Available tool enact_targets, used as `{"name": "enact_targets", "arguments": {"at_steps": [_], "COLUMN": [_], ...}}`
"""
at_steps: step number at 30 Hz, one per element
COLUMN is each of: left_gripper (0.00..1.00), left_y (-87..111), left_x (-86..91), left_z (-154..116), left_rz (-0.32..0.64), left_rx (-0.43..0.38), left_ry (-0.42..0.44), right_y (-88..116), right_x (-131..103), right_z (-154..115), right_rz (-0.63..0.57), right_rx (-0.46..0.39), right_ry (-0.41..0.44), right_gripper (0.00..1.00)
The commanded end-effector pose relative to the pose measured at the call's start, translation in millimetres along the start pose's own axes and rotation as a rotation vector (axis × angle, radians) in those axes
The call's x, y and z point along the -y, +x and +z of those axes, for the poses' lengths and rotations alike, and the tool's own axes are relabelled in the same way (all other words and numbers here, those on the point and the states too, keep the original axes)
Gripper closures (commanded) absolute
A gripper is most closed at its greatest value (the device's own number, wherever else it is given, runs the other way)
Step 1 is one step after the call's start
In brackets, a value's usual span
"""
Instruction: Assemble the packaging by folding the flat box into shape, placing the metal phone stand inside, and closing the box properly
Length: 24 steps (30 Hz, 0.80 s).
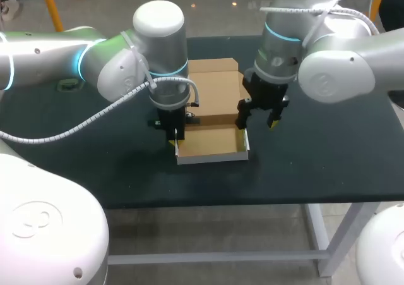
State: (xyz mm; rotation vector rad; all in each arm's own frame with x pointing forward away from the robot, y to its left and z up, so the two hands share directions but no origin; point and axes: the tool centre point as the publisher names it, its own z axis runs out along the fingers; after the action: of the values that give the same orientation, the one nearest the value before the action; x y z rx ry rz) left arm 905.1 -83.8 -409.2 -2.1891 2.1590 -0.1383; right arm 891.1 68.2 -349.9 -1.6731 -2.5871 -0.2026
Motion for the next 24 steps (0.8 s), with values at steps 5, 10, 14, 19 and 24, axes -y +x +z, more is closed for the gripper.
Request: {"name": "enact_targets", "arguments": {"at_steps": [5, 10, 14, 19, 24], "left_gripper": [1.0, 1.0, 1.0, 1.0, 1.0], "left_y": [-0.7, -0.9, -2.7, -6.3, -8.7], "left_x": [-1.8, -2.4, -1.2, 0.4, 0.4], "left_z": [3, 3, 4, 4, 2], "left_rz": [-0.003, -0.005, -0.006, -0.007, -0.004], "left_rx": [0.009, 0.01, 0.012, 0.007, 0.006], "left_ry": [0.009, 0.011, 0.012, 0.005, 0.001], "right_y": [-13, -13, -13, -16, -32], "right_x": [26, 26, 26, 51, 83], "right_z": [-31, -31, -31, -50, -66], "right_rz": [-0.177, -0.177, -0.177, -0.437, -0.588], "right_rx": [-0.114, -0.114, -0.114, -0.217, -0.281], "right_ry": [-0.115, -0.115, -0.115, -0.219, -0.317], "right_gripper": [0.0, 0.0, 0.0, 0.0, 0.0]}}
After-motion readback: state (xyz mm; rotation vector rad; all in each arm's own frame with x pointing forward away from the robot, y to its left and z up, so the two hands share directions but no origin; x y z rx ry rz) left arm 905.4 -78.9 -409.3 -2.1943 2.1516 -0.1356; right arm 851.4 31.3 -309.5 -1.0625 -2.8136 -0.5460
